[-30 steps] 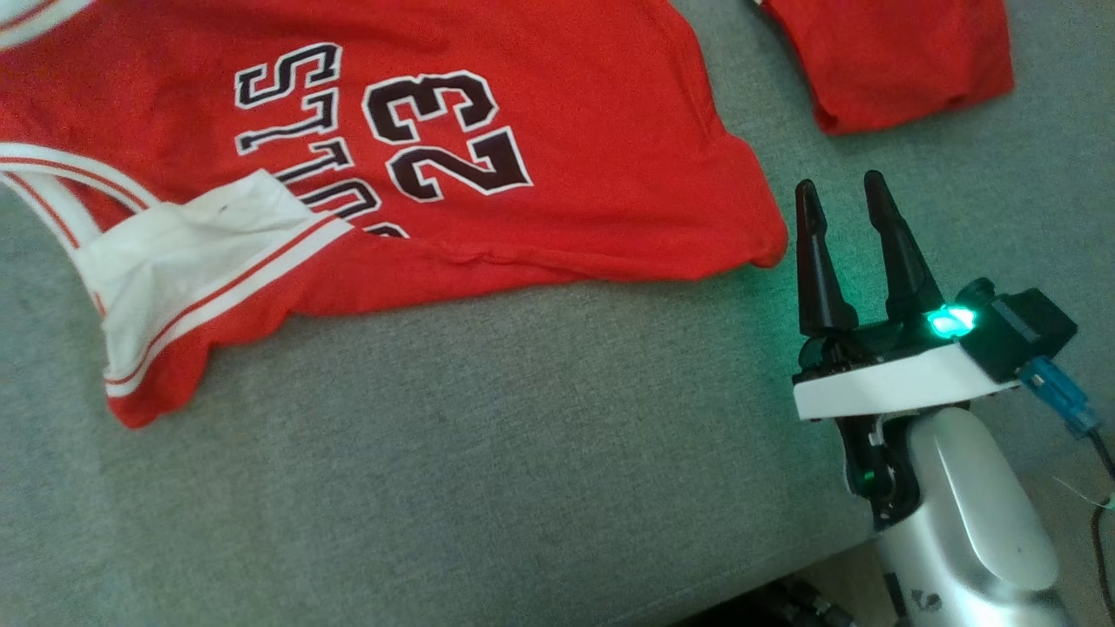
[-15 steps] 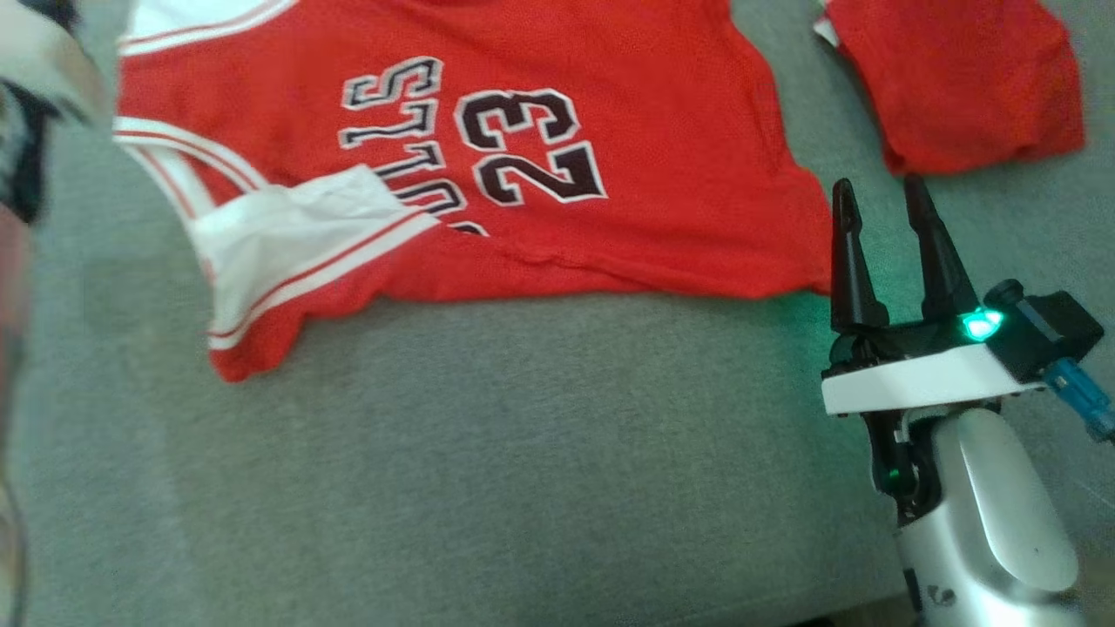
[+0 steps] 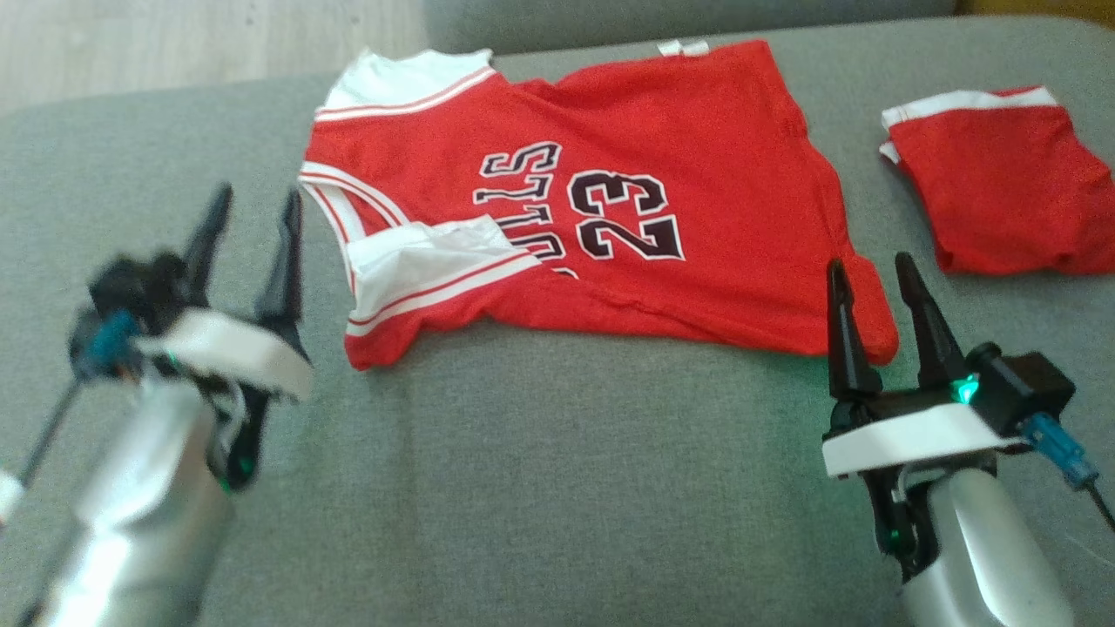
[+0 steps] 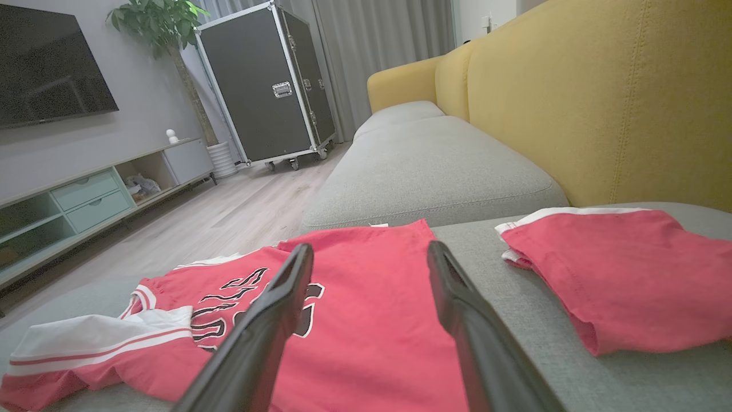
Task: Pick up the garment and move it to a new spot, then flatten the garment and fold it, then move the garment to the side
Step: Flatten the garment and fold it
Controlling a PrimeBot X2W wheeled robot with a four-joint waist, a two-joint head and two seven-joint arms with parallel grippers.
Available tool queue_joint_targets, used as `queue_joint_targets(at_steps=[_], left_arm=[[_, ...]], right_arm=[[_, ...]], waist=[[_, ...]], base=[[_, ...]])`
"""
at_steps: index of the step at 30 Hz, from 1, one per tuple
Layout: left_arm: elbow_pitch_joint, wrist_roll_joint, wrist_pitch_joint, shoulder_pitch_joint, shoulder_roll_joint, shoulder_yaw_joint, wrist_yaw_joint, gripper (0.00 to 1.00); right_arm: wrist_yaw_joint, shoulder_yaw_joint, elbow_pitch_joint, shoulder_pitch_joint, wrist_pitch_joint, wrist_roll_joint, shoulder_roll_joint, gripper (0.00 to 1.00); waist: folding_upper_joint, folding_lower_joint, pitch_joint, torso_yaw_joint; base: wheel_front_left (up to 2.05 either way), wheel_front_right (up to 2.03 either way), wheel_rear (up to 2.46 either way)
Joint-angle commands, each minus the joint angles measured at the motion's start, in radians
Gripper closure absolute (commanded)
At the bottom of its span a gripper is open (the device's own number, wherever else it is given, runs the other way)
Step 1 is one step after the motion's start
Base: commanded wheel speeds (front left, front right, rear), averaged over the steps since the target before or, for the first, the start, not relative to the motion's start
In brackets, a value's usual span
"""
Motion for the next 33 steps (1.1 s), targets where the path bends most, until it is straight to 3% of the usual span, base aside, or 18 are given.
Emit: queue_joint_targets(at_steps=[1, 7, 12, 21, 33], left_arm=[[-0.044, -0.01, -0.01, -0.005, 0.027, 0.047, 0.014, 0.0], [-0.206, -0.019, -0.012, 0.163, -0.014, 0.111, 0.079, 0.0], [-0.27, 0.017, -0.012, 0.194, -0.002, 0.11, 0.097, 0.0], [-0.256, 0.099, 0.098, 0.07, 0.041, 0.02, 0.056, 0.0], [-0.071, 0.247, 0.298, -0.176, 0.078, -0.194, -0.042, 0.0]], right_arm=[[-0.001, 0.023, -0.026, -0.001, -0.011, -0.002, -0.002, 0.0], [-0.001, 0.023, -0.024, 0.022, -0.011, 0.0, -0.002, 0.0], [-0.001, 0.027, -0.032, 0.012, -0.011, 0.001, -0.002, 0.0], [-0.001, 0.033, -0.039, -0.005, -0.011, 0.01, -0.002, 0.0], [-0.001, 0.041, -0.053, -0.032, -0.011, 0.014, -0.002, 0.0]], waist=[[-0.0001, 0.0003, -0.022, 0.015], [-0.0001, 0.0003, -0.035, 0.018], [-0.0001, 0.0003, -0.007, 0.008], [-0.0001, 0.0003, 0.059, -0.018], [-0.0001, 0.0003, 0.143, -0.073]], base=[[0.0, 0.0, 0.0], [0.0, 0.0, 0.0], [0.0, 0.0, 0.0], [0.0, 0.0, 0.0], [0.0, 0.0, 0.0]])
